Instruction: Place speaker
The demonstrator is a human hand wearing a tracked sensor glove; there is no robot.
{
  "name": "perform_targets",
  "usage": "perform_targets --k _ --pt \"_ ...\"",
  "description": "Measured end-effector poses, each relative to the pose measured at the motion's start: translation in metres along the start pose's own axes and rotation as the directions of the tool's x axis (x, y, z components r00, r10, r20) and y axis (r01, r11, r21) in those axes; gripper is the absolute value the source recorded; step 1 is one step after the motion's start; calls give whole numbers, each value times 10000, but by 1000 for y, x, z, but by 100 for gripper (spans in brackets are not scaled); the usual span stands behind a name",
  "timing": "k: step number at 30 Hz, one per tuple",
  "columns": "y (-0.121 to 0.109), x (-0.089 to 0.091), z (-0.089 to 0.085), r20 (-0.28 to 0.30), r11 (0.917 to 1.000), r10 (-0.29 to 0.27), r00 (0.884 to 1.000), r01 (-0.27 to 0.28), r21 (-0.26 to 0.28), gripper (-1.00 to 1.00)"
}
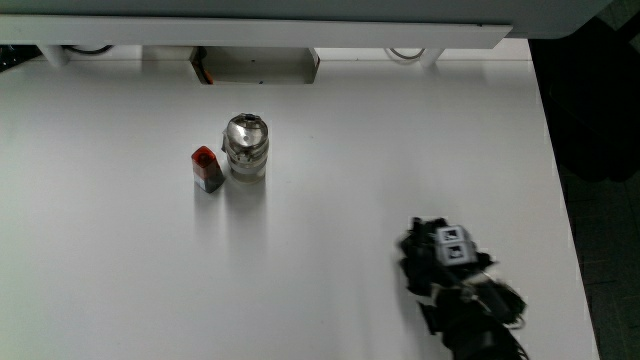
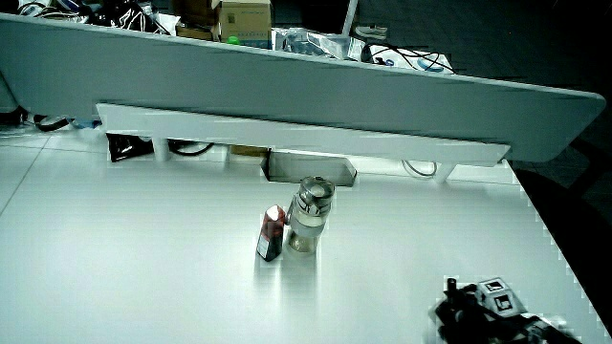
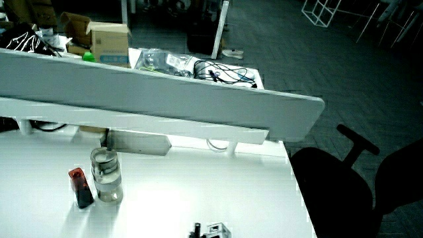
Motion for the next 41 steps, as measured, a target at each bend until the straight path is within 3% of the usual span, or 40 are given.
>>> perform_targets --k 5,8,10,11,13,14,15,17,18,19,21,22,23,24,25,27,28,32,33,34,35,38,40,41 --pt "-1 6 -1 -149 9999 36 9999 -37 -111 0" --pt "3 5 -5 -182 9989 39 9998 -47 -472 0" --pt "4 9 -7 26 9979 -348 9994 349 -541 0" --pt "4 11 -7 -329 9982 42 9994 -62 -590 0" --pt "4 10 -10 -265 9966 369 9990 -387 -721 0" --pt "2 10 -10 -170 9969 165 9997 -178 -772 0" --pt "7 9 -16 -271 9927 118 9996 -149 -1198 -7" --pt "6 9 -16 -446 9932 368 9983 -415 -1087 -20" --pt "12 9 -22 -589 9822 350 9977 -452 -1825 -27" --pt "8 9 -18 -558 9891 256 9981 -334 -1437 -33" --pt "8 6 -20 -1025 9882 636 9927 -770 -1325 -47" --pt "7 4 -20 -925 9859 749 9929 -876 -1423 -53" --pt "6 4 -21 -977 9896 681 9929 -797 -1196 -60" --pt "0 5 -19 -1132 9975 386 9928 -450 -545 -67" --pt "-5 7 -20 -1392 9991 361 9896 -391 -189 -73" --pt "-7 9 -34 -2022 9980 412 9785 -501 -389 -87" --pt "-11 11 -39 -2113 9987 505 9761 -504 57 -93" --pt "-32 15 -60 -2983 9926 1194 9470 -1071 573 -100" --pt "-38 16 -62 -3089 9917 1171 9438 -947 866 -100" --pt "-43 16 -63 -3341 9885 1442 9314 -1201 918 -100" --pt "-47 17 -65 -3395 9898 1309 9314 -1031 987 -100" --pt "-61 18 -70 -3985 9789 1776 8998 -1202 1650 -100" --pt "-67 19 -75 -3883 9772 1661 9064 -985 1881 -100" --pt "-74 21 -71 -3855 9714 1728 9064 -922 2187 -100"
